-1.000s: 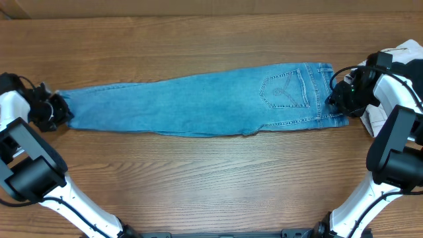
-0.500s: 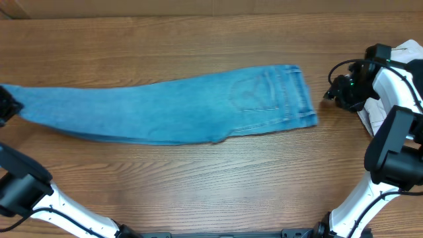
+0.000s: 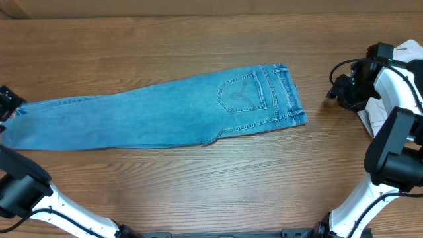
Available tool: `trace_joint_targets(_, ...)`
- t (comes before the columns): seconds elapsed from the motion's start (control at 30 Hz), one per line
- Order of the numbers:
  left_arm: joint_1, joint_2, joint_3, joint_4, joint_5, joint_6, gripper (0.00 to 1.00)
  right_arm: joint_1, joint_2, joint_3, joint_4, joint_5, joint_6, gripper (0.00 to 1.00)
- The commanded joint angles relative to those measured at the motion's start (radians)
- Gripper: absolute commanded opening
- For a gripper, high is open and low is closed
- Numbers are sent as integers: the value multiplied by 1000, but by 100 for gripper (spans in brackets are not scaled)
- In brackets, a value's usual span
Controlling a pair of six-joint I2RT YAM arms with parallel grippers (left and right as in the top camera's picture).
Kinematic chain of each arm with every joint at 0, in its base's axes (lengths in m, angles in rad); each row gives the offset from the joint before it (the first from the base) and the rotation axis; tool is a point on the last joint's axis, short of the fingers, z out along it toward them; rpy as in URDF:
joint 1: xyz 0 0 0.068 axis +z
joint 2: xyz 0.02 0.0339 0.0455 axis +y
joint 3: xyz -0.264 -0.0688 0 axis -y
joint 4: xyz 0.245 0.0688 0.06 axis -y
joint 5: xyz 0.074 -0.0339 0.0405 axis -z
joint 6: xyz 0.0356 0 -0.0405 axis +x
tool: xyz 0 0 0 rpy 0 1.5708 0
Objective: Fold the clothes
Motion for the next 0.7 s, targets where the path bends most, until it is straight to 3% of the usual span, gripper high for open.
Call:
trace_joint_targets(0.0, -4, -30, 12, -18, -75, -28, 100, 4, -38, 26, 4, 11, -2, 52)
trace_joint_targets(0.13, -6, -21, 11, -41, -208, -87, 100, 4, -38, 26, 4, 11, -2, 52)
trace_joint_targets(0.4, 15, -8, -152, 23, -280, -148, 100, 4, -38, 26, -3, 13, -2, 53)
trace_joint_targets(0.67, 60, -8, -370, 226, -222, -152, 100, 4, -38, 26, -8, 19, -2, 55)
